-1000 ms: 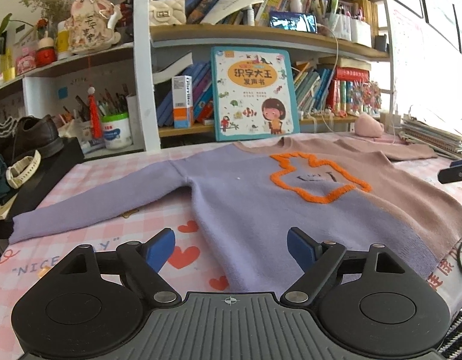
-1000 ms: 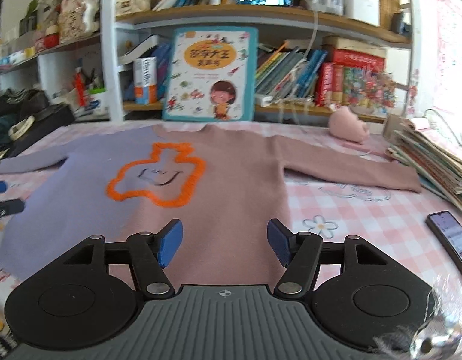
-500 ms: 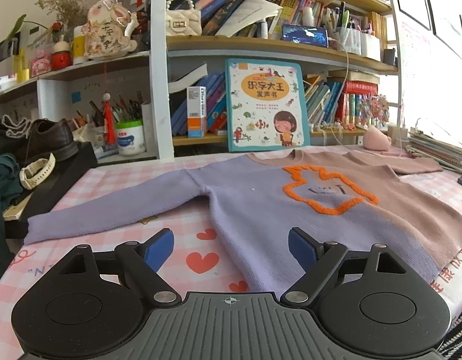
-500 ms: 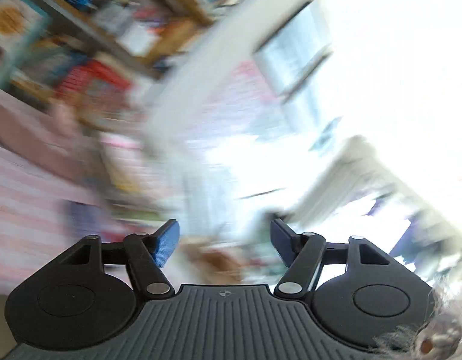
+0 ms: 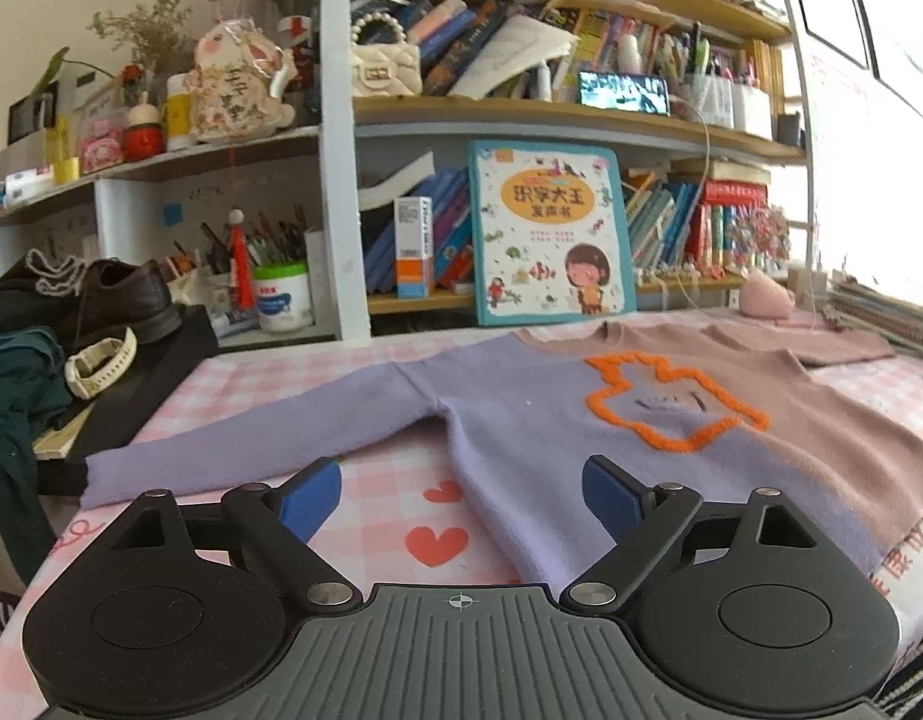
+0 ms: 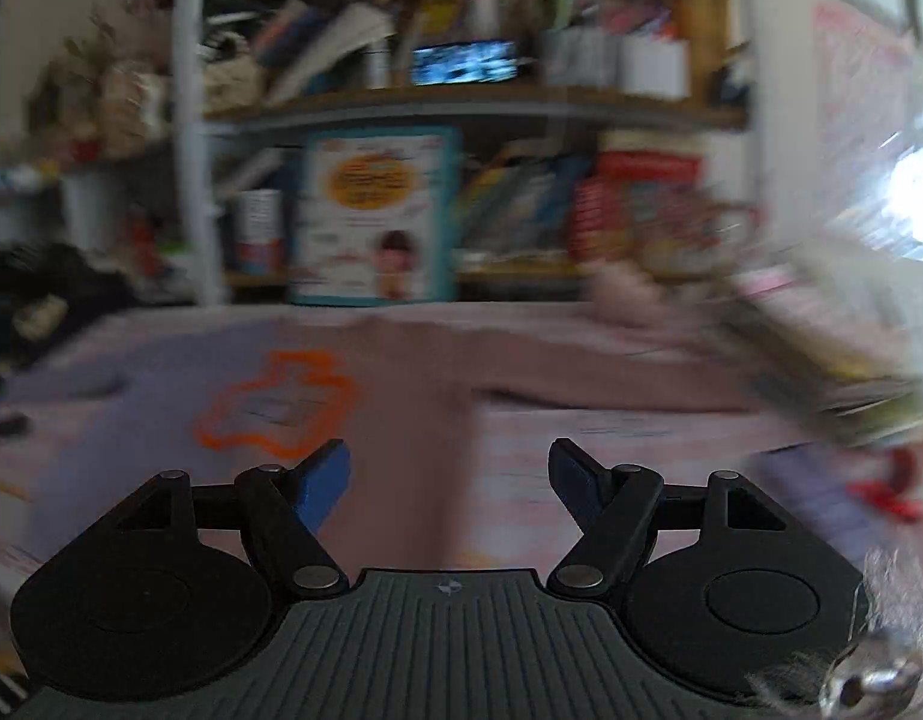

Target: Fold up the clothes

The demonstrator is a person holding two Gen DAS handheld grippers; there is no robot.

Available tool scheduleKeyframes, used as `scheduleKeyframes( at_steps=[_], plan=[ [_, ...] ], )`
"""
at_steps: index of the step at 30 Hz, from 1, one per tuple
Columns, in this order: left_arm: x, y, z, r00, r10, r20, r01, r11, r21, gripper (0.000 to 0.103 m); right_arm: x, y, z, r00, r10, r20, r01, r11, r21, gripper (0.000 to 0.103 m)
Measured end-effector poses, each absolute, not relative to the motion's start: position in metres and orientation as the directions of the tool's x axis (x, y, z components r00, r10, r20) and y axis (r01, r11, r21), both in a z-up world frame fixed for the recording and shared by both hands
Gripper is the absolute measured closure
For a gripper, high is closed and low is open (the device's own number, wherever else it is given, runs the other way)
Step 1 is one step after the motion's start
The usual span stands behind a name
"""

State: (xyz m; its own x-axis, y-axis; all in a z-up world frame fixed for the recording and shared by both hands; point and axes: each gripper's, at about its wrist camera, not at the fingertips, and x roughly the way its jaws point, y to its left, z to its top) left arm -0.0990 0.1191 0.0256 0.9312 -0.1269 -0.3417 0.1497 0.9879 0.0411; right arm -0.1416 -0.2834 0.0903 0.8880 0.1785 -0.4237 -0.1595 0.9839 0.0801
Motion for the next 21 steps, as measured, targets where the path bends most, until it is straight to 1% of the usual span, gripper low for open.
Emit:
scheduleKeyframes(
  at_steps=[3,5,7,10,13,15,17,21],
  plan=[
    [-0.098,0.123,0.026,0.933,-0.123,-0.339,0.141,0.99,0.029,0.012,-0.1,-0.25,0.079,0.831,0.358,-0.426,-0.28,0.931,0.235,0.032],
    [-0.097,0.124,0.026,0.933,-0.119,-0.341,0.136,0.99,0.027,0.012,-0.07,-0.24,0.073,0.824,0.387,-0.415,-0.306,0.919,0.248,0.032],
    [-0.096,0.126,0.025,0.932,-0.114,-0.344,0.131,0.991,0.026,0.012,-0.049,-0.224,0.067,0.849,0.349,-0.395,-0.29,0.935,0.204,0.032],
    [-0.095,0.127,0.024,0.932,-0.106,-0.347,0.122,0.992,0.024,0.012,-0.024,-0.215,0.06,0.882,0.295,-0.368,-0.243,0.953,0.181,0.032],
    [-0.093,0.129,0.022,0.931,-0.099,-0.351,0.114,0.993,0.023,0.012,-0.018,-0.212,0.056,0.909,0.264,-0.324,-0.224,0.962,0.154,0.032],
    [-0.092,0.13,0.021,0.931,-0.098,-0.352,0.113,0.993,0.023,0.012,-0.015,-0.207,0.054,0.922,0.25,-0.297,-0.22,0.967,0.13,0.03],
    [-0.09,0.131,0.02,0.931,-0.089,-0.354,0.106,0.994,0.029,0.012,-0.011,-0.203,0.051,0.924,0.24,-0.298,-0.217,0.97,0.109,0.03],
    [-0.085,0.136,0.018,0.931,-0.06,-0.36,0.082,0.995,0.047,0.012,-0.006,-0.192,0.039,0.908,0.252,-0.336,-0.238,0.968,0.084,0.03]
  ],
)
